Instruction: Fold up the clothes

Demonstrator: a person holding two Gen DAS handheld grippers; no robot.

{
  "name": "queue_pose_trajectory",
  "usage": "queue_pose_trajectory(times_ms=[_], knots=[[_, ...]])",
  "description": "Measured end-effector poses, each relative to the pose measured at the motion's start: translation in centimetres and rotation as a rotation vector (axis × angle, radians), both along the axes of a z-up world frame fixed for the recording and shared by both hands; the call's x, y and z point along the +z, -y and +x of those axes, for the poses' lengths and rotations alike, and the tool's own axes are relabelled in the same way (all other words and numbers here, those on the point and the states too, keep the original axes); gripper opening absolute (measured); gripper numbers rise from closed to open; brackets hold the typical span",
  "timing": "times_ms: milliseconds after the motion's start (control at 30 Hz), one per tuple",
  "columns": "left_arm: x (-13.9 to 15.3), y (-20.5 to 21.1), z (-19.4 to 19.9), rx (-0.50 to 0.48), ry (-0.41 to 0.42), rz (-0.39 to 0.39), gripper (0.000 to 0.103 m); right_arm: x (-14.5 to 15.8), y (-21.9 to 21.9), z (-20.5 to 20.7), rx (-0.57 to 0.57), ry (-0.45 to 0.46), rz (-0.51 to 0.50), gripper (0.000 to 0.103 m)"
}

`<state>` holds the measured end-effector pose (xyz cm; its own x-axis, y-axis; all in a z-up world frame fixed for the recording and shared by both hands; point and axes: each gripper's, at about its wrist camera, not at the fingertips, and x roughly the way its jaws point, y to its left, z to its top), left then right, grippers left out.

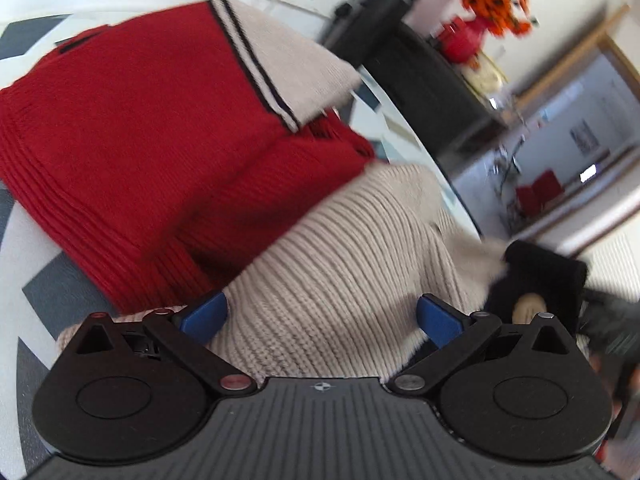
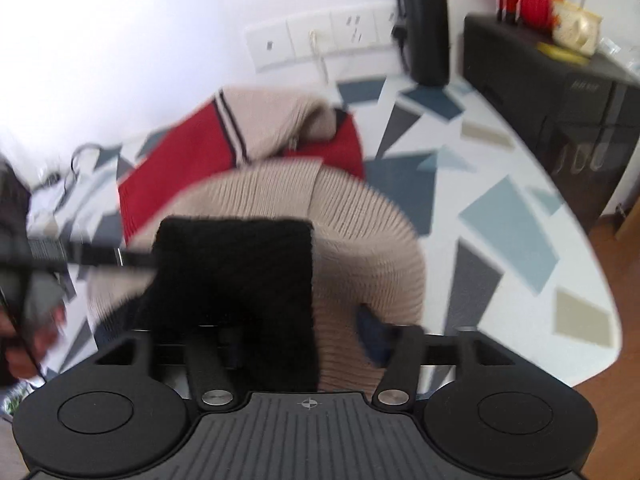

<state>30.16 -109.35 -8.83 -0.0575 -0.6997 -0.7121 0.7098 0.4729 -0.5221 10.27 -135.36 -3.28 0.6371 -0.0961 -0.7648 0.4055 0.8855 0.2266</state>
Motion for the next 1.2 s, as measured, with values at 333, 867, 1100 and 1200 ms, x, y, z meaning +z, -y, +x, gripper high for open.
queue_pose_trajectory(times_ms=[333, 867, 1100, 1200], knots=[[-0.7, -0.8, -1.8, -0.073, -0.063, -0.001, 0.103, 2.8, 2.3, 2.1, -0.049, 0.149, -0.010, 0.088], [0.8, -9.3, 6.6, 0.391, -0.095, -0.105, 0.103, -6.4, -1.8, 11.9, 0.109, -0.126, -0.045, 0.087], [-2.4, -6.8, 7.0, 0.355, -0.041, 0.047, 0.103, -7.0, -3.0, 12.1, 0.121, -0.129, -0.085, 0.088], [-3.3, -5.7, 7.2, 0.335, -0.060, 0.052, 0.102, -7.2, -3.1, 12.2, 0.118, -0.126, -0.090, 0.088]])
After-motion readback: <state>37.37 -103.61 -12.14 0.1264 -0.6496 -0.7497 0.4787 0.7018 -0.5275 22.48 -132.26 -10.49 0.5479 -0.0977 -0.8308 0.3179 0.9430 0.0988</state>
